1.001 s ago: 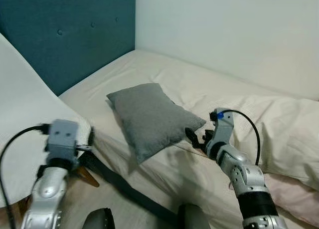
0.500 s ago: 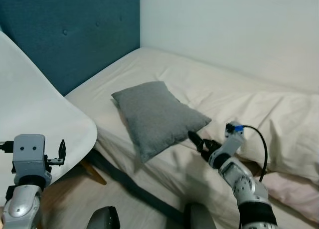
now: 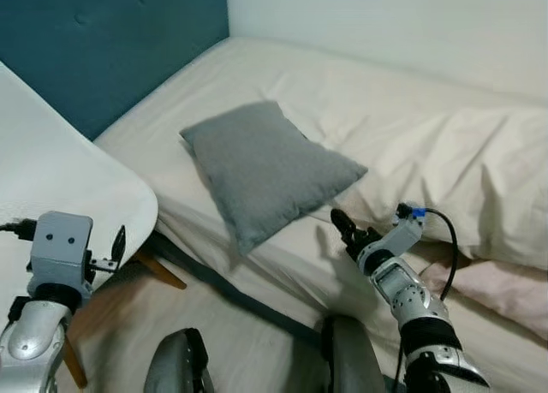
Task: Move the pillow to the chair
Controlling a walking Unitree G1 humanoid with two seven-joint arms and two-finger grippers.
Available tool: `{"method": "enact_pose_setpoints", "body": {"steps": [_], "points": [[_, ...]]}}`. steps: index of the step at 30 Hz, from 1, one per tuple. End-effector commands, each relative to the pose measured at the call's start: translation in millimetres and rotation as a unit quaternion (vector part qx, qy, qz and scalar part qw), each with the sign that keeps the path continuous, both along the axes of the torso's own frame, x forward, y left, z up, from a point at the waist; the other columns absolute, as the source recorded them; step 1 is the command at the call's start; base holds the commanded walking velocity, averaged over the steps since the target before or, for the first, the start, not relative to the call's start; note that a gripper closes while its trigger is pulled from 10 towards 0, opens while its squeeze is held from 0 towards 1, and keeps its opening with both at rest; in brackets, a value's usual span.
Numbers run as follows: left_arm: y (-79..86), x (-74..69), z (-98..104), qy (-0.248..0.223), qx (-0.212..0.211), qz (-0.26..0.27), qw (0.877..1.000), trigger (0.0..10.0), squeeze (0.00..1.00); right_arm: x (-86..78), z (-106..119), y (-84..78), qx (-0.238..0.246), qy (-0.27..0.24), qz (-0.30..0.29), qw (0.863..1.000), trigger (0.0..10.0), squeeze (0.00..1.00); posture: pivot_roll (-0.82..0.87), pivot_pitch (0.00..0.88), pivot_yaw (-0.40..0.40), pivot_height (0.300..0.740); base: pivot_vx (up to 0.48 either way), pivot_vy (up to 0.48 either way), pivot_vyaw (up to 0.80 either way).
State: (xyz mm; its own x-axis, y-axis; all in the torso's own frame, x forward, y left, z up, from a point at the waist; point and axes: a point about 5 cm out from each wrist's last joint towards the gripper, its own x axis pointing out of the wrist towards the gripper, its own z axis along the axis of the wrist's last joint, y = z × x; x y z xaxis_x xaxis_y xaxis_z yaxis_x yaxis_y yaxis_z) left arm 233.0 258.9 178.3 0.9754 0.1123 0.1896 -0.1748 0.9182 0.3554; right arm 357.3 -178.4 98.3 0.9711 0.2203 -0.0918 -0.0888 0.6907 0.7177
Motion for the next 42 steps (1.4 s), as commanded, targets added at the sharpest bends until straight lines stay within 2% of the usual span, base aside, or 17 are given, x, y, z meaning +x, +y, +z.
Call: {"method": "enact_pose_setpoints", "body": {"steps": [1,3,5,13,15,19,22,23,24,32,37,42], "points": [[6.1,-4.3,7,-0.006,0.017,0.016,1.0,10.0,0.0,-0.1,-4,5.6,0.015,0.0,0.006,1.0,10.0,0.0,0.12,0.27,-0.013,0.416,0.0,0.0,0.0],[5.6,-6.7,13,-0.012,0.025,0.014,1.0,10.0,0.0,1.9,0,9.4,0.019,-0.009,0.015,1.0,10.0,0.0,0.13,0.293,-0.013,0.416,0.0,0.0,0.0],[3.4,-11.6,21,-0.019,0.04,0.011,0.999,10.0,0.0,11.2,17,18.4,0.043,-0.045,0.038,0.997,10.0,0.0,0.15,0.315,-0.011,0.416,0.0,0.0,0.0],[2.1,-20.9,29,-0.013,0.058,0.007,0.998,10.0,0.0,29.3,46,37.6,0.08,-0.09,0.051,0.991,10.0,0.0,0.19,0.332,-0.002,0.416,0.0,0.0,0.0],[1.6,-21.9,29,-0.011,0.059,0.007,0.998,10.0,0.0,31.4,49,40.2,0.084,-0.091,0.05,0.991,10.0,0.0,0.19,0.332,-0.001,0.416,0.0,0.0,0.0],[0.1,-24.0,30,-0.004,0.062,0.001,0.998,10.0,0.0,36.9,50,43.7,0.052,-0.058,0.023,0.997,10.0,0.0,0.2,0.336,0.001,0.416,0.0,0.0,0.0],[-0.4,-25.2,30,-0.001,0.063,0.0,0.998,10.0,0.0,39.1,52,43.4,0.043,-0.051,0.01,0.998,10.0,0.0,0.2,0.341,0.001,0.416,0.0,0.0,0.0],[-0.7,-26.0,30,0.001,0.063,0.0,0.998,10.0,0.0,41.4,56,42.9,0.048,-0.051,-0.002,0.998,0.3,0.0,0.21,0.345,0.001,0.416,0.0,0.0,0.0],[-0.8,-26.5,31,0.002,0.064,0.0,0.998,10.0,0.0,43.8,61,43.5,0.053,-0.057,-0.006,0.997,0.0,0.0,0.21,0.346,0.001,0.416,0.0,0.0,0.0],[0.5,-25.6,33,0.004,0.065,0.006,0.998,10.0,0.0,51.5,86,50.4,0.076,-0.098,0.016,0.992,0.0,0.0,0.22,0.328,-0.011,0.416,0.0,0.0,0.0],[-1.3,-25.3,30,0.001,0.048,0.014,0.999,10.0,0.0,51.7,89,54.5,0.07,-0.106,0.033,0.991,0.0,0.0,0.2,0.313,-0.02,0.416,0.0,0.0,0.0],[-7.8,-17.5,27,-0.002,0.034,0.013,0.999,10.0,0.0,50.9,85,52.5,0.063,-0.099,0.036,0.992,0.0,0.0,0.19,0.278,-0.03,0.416,0.0,0.0,0.0]]}}
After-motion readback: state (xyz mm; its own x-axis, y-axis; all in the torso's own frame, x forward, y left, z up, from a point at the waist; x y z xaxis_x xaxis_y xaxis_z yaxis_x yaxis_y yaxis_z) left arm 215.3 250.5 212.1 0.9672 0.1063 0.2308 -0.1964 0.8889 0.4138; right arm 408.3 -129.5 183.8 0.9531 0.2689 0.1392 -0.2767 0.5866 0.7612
